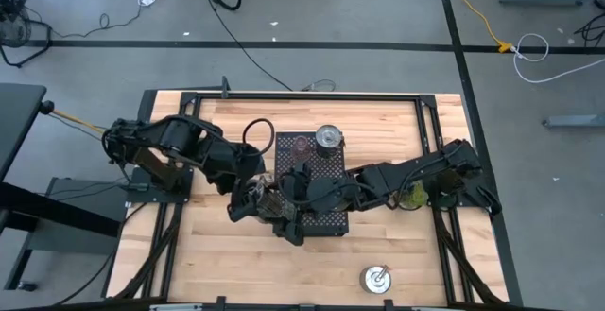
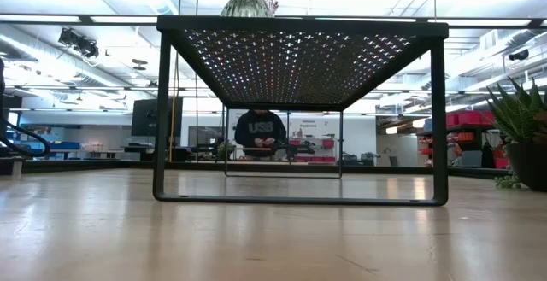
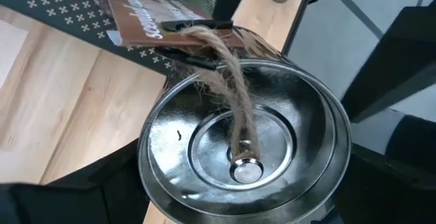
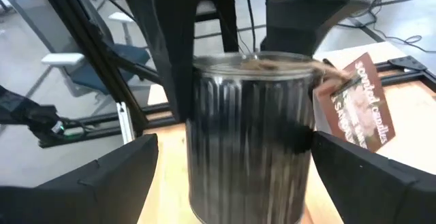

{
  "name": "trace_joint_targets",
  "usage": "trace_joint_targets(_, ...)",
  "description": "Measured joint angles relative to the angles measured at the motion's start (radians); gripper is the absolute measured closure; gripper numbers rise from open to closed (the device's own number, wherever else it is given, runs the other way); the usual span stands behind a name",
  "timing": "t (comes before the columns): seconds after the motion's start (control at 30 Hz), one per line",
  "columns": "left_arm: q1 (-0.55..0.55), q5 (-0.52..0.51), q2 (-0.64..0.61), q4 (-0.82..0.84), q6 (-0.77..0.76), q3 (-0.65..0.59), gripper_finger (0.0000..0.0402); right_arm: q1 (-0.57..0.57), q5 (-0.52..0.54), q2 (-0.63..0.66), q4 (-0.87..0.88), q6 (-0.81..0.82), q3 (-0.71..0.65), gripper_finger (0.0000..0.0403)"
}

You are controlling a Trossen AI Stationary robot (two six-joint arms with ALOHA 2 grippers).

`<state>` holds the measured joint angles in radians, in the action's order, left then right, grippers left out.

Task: Pick & Place candle stick holders
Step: Put the brown scented candle on the shelf

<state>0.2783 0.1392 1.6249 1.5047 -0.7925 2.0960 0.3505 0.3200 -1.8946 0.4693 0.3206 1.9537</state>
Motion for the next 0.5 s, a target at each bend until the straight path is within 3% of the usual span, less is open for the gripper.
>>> trace_joint_targets(0.5,0.0,0.001,-0.001,-0.016,0.004,0.0,0.0043,-0.03,-0.035,-0.036,-0.043,-0.007,0.0,0.0021)
